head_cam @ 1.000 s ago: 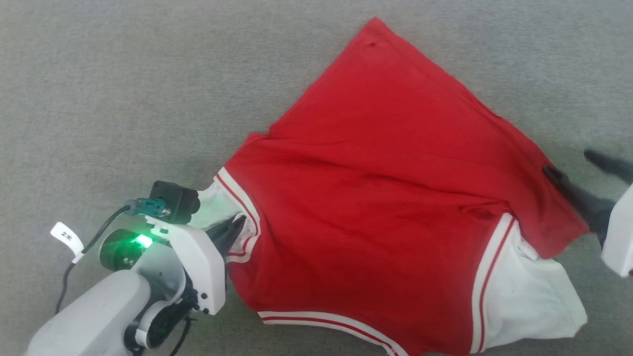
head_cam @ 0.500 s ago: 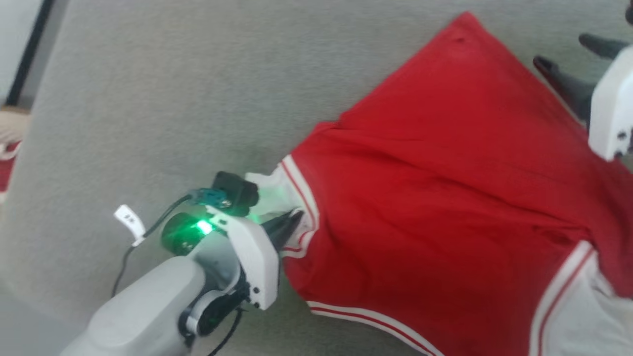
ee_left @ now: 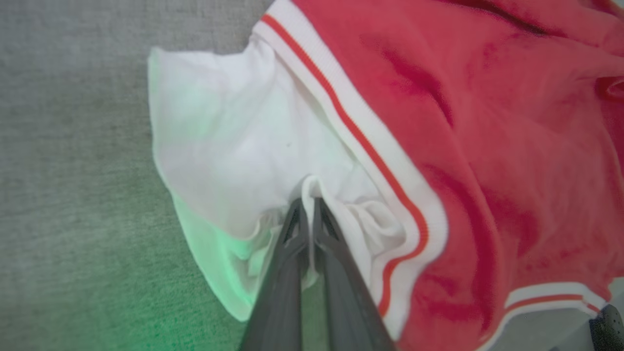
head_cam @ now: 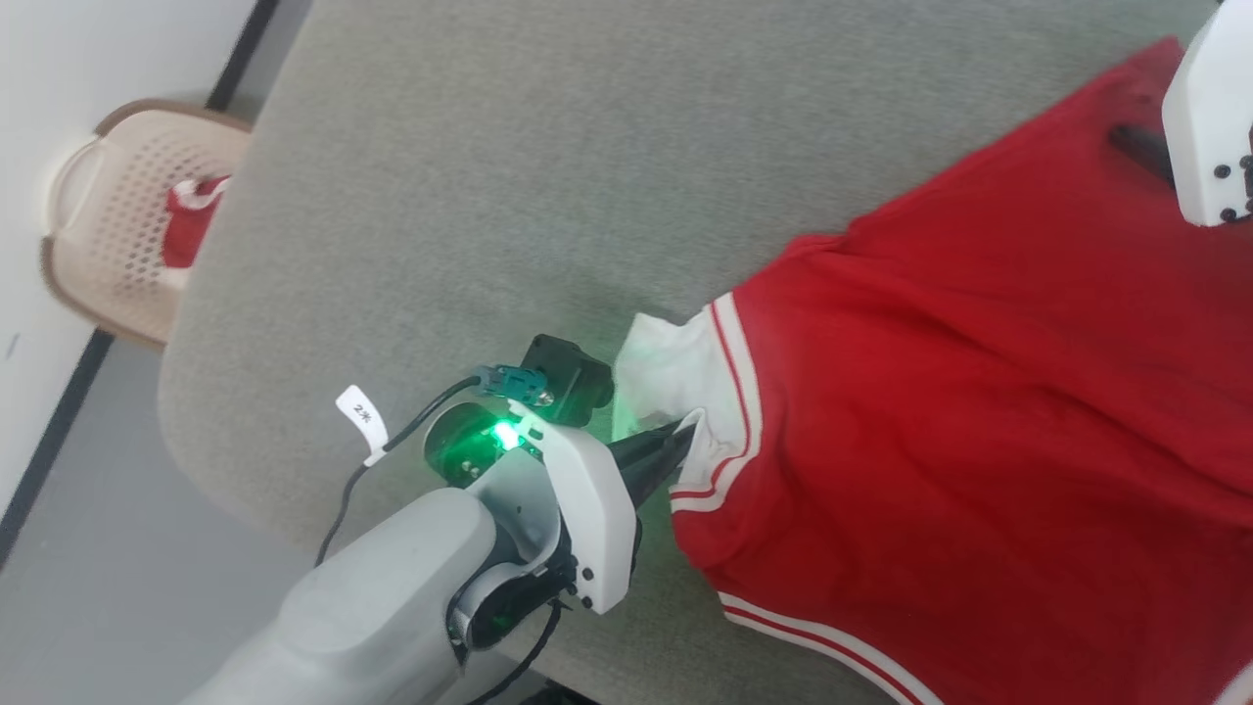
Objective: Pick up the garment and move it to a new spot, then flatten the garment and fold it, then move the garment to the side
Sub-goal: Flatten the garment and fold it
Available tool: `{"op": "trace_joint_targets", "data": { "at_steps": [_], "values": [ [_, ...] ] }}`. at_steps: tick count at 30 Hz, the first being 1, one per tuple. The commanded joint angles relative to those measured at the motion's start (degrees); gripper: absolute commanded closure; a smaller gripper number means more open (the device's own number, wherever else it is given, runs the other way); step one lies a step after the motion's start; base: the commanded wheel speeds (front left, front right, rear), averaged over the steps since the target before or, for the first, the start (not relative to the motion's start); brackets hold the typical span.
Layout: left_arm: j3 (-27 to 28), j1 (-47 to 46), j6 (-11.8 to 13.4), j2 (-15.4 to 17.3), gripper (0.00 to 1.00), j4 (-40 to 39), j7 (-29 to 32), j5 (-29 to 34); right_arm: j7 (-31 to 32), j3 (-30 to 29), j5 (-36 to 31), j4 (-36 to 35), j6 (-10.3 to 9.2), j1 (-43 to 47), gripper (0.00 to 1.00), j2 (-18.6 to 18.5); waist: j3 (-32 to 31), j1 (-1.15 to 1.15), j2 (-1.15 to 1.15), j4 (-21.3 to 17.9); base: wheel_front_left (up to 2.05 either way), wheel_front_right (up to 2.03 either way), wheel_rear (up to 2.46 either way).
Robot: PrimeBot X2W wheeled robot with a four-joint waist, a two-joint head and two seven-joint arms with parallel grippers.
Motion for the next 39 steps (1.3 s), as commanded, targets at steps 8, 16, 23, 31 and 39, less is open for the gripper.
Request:
{"op": "trace_joint_targets", "data": {
  "at_steps": [8,16,23,31,39],
  "values": [
    [-0.8,-0.7,-2.0,-1.6,1.0,5.4,-1.1,-0.9,9.5,7.6,2.3,10.8,-0.02,0.0,0.0,-0.7,1.1,0.0,0.0,2.7,0.0,0.0,0.0],
    [0.5,-3.1,-2.7,-0.8,1.0,8.0,-1.2,-1.3,9.6,9.1,4.4,11.2,-0.05,-3.4,1.0,-1.2,0.5,0.0,0.0,1.1,0.0,0.0,0.0],
    [3.8,-9.0,-1.1,4.8,1.0,5.1,3.2,-2.1,4.0,9.8,6.2,6.0,-0.06,-8.6,1.0,-1.5,-1.7,0.0,0.0,-3.9,0.0,0.0,0.0],
    [7.6,-16.5,2.5,13.7,1.0,-0.2,11.7,-2.5,-0.6,9.0,9.2,1.1,-0.06,-10.0,1.0,-2.6,-5.1,0.0,0.0,-10.5,0.0,0.0,0.0],
    [10.5,-24.7,4.5,19.8,1.0,-2.2,19.1,-2.4,-3.8,7.1,10.8,-3.2,-0.06,-10.4,1.0,-3.5,-9.0,0.0,0.0,-16.0,0.0,0.0,0.0]
  ]
}}
